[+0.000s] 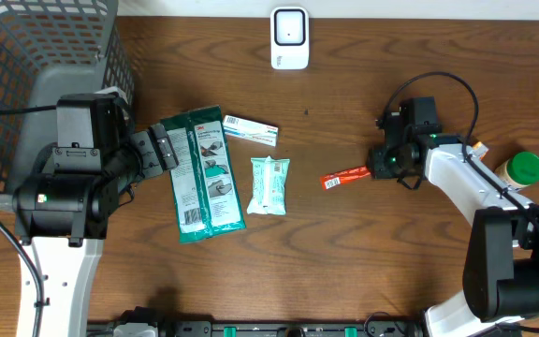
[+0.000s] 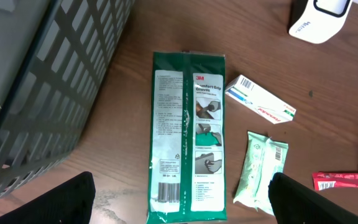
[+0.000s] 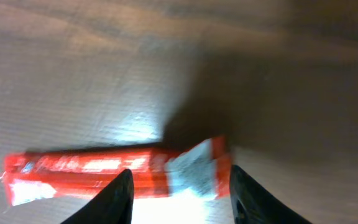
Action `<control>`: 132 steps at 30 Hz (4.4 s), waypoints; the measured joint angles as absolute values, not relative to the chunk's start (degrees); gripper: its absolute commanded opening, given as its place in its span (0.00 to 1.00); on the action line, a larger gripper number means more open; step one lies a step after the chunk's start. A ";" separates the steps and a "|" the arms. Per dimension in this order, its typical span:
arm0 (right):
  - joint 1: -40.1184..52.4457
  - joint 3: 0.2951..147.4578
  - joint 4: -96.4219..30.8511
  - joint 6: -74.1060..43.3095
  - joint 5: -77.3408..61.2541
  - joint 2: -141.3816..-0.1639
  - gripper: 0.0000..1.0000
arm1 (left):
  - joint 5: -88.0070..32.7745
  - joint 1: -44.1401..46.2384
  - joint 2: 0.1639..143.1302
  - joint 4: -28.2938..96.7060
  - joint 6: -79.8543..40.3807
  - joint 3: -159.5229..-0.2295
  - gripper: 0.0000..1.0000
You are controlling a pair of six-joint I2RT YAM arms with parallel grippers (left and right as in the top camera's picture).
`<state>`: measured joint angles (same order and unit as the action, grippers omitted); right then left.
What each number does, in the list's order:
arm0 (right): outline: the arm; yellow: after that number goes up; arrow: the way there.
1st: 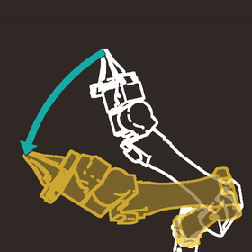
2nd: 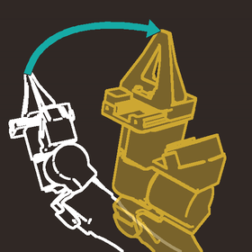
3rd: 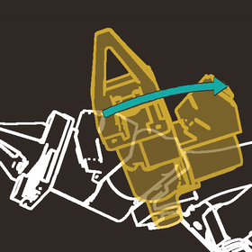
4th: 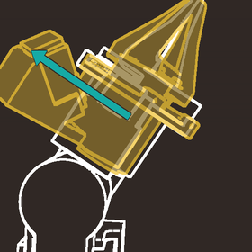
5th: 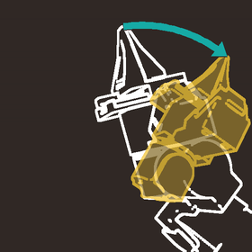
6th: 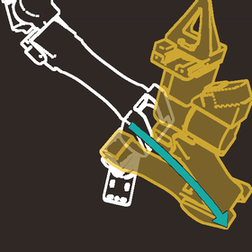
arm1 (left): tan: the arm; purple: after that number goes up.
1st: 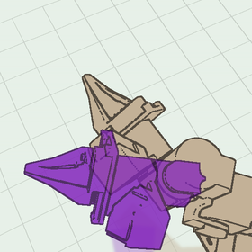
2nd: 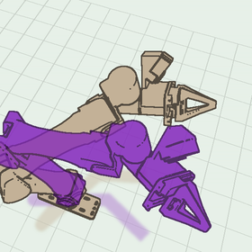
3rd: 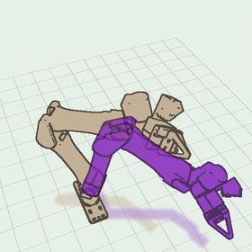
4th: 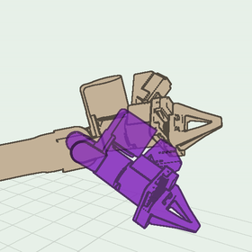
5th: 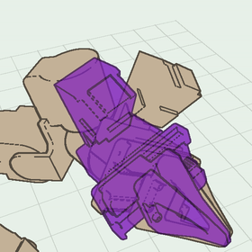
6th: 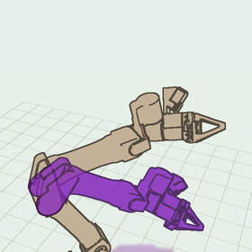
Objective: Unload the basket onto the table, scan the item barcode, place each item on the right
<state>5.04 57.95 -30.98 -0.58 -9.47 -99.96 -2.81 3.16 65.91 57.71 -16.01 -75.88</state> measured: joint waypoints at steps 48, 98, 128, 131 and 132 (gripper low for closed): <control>5.04 46.28 -17.34 27.07 -20.86 -97.12 0.47 | -2.81 3.16 65.91 57.71 -16.01 -75.88 0.90; 5.58 46.33 -27.05 18.70 -28.71 -96.07 0.36 | -2.81 3.16 65.91 57.71 -15.99 -75.88 0.90; 16.99 44.62 -28.67 20.53 -13.17 -93.62 0.36 | -2.81 3.16 65.91 57.71 -15.99 -75.88 0.90; 17.19 44.66 -28.45 20.45 -11.90 -93.62 0.16 | -2.81 3.16 65.91 57.71 -15.99 -75.88 0.90; 17.28 44.69 -28.27 20.34 -10.92 -93.62 0.15 | -2.81 3.16 65.91 57.71 -15.99 -75.88 0.90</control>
<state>17.28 44.69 -28.27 20.34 -10.92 -93.62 -2.81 3.16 65.91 57.71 -15.99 -75.88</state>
